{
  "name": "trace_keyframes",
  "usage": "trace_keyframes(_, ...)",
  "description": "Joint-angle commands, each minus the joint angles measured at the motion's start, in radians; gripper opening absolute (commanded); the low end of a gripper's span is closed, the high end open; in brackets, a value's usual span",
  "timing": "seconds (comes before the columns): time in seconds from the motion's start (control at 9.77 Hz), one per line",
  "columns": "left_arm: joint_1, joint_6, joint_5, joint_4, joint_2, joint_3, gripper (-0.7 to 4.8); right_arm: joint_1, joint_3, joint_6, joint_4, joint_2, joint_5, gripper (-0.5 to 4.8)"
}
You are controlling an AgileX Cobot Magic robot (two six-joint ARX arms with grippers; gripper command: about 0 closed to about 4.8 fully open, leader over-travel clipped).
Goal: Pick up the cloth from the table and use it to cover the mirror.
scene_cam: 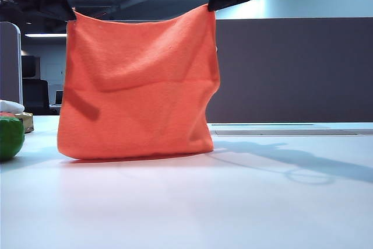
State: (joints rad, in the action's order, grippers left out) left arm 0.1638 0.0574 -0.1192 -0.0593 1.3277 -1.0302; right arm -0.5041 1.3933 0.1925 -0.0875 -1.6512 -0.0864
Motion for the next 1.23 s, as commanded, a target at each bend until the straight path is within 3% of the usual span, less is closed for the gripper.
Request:
trace_keyframes(0.1, 0.002, 0.015, 0.011, -0.117, 0.084, -0.005, -0.06, 0.033, 0.006, 0.001, -0.031, -0.004, 0.015, -0.01)
trace_keyframes(0.51, 0.002, 0.022, 0.048, -0.237, 0.139, -0.013, -0.06, 0.033, 0.072, 0.000, -0.040, -0.092, 0.040, -0.01)
trace_keyframes(1.23, 0.002, 0.021, 0.073, -0.271, 0.202, -0.043, -0.06, 0.033, 0.075, 0.001, -0.092, -0.160, 0.037, -0.01)
